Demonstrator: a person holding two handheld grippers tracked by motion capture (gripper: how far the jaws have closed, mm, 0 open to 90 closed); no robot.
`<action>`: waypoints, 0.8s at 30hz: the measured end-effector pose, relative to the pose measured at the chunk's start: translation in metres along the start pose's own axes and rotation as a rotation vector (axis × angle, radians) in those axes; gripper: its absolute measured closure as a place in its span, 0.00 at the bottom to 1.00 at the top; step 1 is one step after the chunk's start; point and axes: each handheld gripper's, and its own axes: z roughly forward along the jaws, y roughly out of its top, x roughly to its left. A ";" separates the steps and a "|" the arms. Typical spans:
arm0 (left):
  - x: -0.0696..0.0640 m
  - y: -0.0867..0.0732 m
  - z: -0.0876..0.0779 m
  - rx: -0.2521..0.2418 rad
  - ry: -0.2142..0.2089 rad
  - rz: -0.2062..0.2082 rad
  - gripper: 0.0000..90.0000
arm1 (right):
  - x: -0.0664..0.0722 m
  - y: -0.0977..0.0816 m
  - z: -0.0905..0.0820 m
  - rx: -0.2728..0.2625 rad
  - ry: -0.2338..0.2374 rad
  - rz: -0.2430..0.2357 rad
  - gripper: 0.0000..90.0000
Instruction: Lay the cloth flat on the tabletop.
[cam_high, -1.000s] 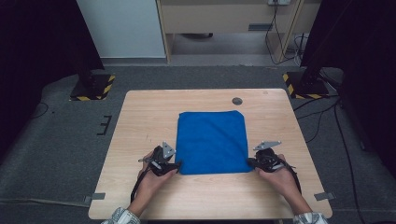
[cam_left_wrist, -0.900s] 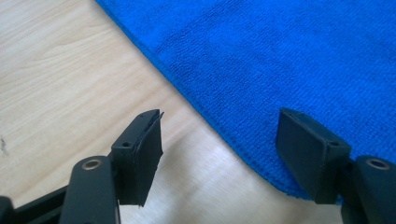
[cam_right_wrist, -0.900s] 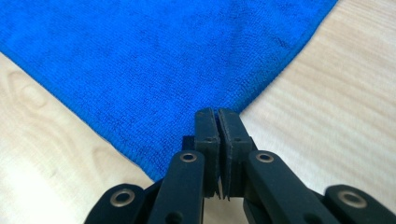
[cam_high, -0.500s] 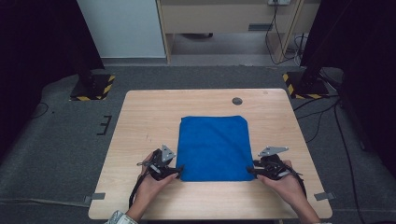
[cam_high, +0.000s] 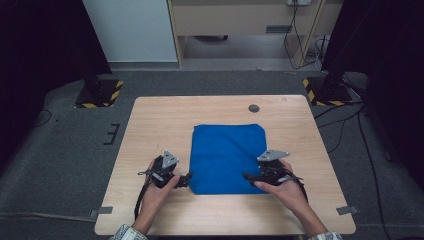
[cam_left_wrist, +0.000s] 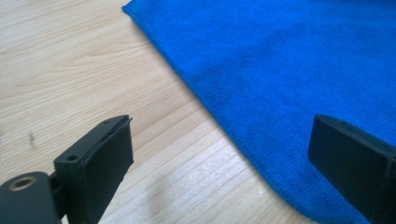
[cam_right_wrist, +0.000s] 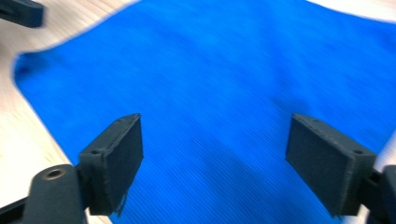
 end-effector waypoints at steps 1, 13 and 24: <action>0.001 0.000 0.000 -0.001 0.002 0.000 0.06 | 0.005 0.004 0.004 -0.010 0.017 -0.003 0.19; 0.017 -0.004 0.000 0.014 0.022 -0.022 0.06 | 0.052 0.037 0.053 0.016 0.101 -0.071 0.19; 0.030 -0.007 -0.003 0.003 0.054 -0.050 0.07 | 0.093 0.043 0.078 0.063 0.153 -0.142 0.29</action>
